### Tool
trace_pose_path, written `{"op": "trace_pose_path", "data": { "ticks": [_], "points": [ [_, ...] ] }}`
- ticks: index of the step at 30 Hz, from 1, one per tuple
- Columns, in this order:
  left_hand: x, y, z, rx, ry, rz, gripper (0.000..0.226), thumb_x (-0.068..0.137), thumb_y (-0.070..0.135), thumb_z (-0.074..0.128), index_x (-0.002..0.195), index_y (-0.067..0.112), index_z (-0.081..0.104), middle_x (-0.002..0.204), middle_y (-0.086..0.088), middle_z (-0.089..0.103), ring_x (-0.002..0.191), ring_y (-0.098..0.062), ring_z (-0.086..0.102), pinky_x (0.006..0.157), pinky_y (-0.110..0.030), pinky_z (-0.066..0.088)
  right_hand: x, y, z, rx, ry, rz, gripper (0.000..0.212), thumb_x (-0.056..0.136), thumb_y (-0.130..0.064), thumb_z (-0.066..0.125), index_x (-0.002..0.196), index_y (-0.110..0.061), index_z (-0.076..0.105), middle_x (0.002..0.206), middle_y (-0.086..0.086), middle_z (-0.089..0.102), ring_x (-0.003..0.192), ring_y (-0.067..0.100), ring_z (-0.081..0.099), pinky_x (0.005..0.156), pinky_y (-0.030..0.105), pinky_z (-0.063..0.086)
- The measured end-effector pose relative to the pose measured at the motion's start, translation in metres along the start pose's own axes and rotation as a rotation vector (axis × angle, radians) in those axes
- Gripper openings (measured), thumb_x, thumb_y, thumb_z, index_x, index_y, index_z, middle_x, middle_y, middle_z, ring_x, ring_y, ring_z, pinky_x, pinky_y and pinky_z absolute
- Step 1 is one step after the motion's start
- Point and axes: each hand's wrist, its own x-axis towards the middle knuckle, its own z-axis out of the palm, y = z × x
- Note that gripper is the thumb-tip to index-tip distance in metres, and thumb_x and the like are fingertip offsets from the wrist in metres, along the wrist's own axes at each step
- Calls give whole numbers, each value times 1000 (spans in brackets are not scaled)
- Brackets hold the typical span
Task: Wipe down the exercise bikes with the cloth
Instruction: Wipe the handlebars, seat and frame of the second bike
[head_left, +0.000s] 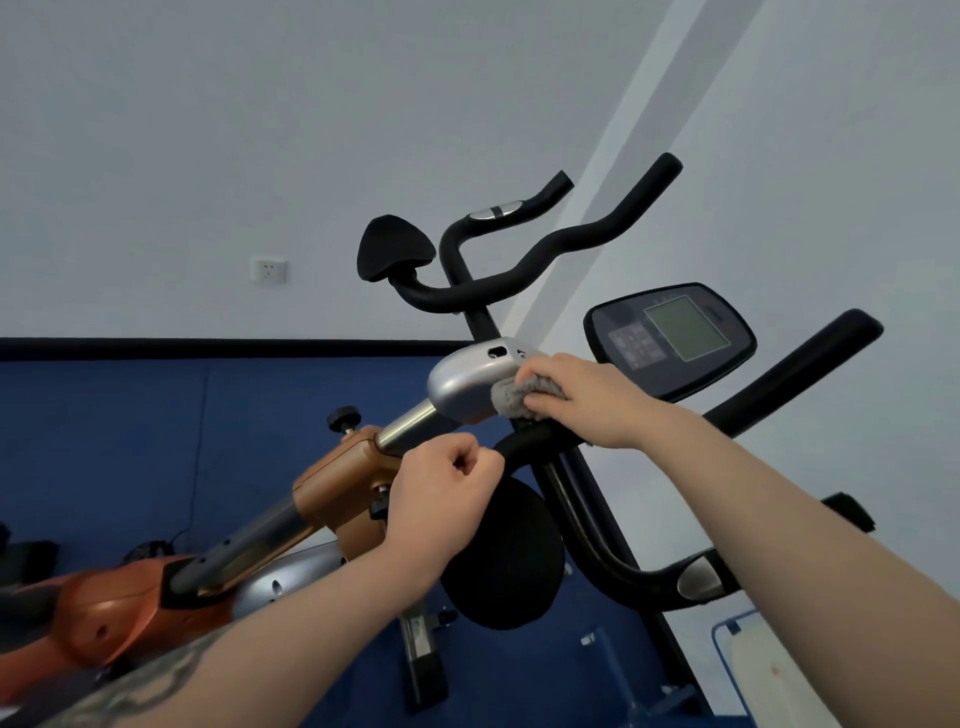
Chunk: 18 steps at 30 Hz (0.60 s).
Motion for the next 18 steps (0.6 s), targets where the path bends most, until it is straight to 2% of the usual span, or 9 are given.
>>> {"op": "trace_pose_path", "data": {
  "ticks": [2,3,6,9,11,15,18],
  "points": [
    [-1,1,0,10,9,7,35,69,40,47,63,6,42,55,-2,38,56,-15,37,56,-38,34,1,-2,-8,-29,-81,11,16,98,-33,53,113,-37,53,102,-11,52,87,11,54,64,22,36],
    [-1,1,0,13,17,11,36,69,40,47,63,5,43,56,-5,39,56,-15,37,56,-38,34,3,-5,-9,-29,-66,11,16,97,-31,54,113,-35,55,103,-9,55,92,15,56,65,23,37],
    [-1,1,0,17,25,5,37,69,40,47,65,3,45,59,-14,42,57,-15,38,56,-38,35,4,-14,-3,-3,59,26,18,98,-26,53,115,-27,57,111,-5,57,97,18,55,80,33,42],
    [-1,0,0,26,19,17,36,70,39,47,65,3,45,57,-7,40,56,-14,38,56,-38,34,-2,-5,-2,-2,-45,43,15,99,-34,50,114,-31,51,103,-9,59,85,13,55,70,31,42],
    [-1,-1,0,27,12,15,37,69,40,47,65,3,46,57,-3,40,56,-13,38,56,-38,35,-2,-1,-8,92,-85,82,14,97,-36,52,110,-33,50,97,-8,61,85,12,57,68,28,43],
    [0,-1,0,30,34,14,38,66,44,45,63,6,44,55,1,38,55,-12,37,55,-38,34,3,-2,-3,184,51,61,16,94,-29,62,102,-30,48,98,-8,60,85,11,58,68,27,45],
    [0,-1,0,38,26,23,35,66,42,45,62,8,40,53,4,36,54,-12,35,54,-38,33,-6,5,-8,204,58,64,13,90,-36,66,93,-36,53,94,-13,65,88,11,61,73,28,49]
  ]
}}
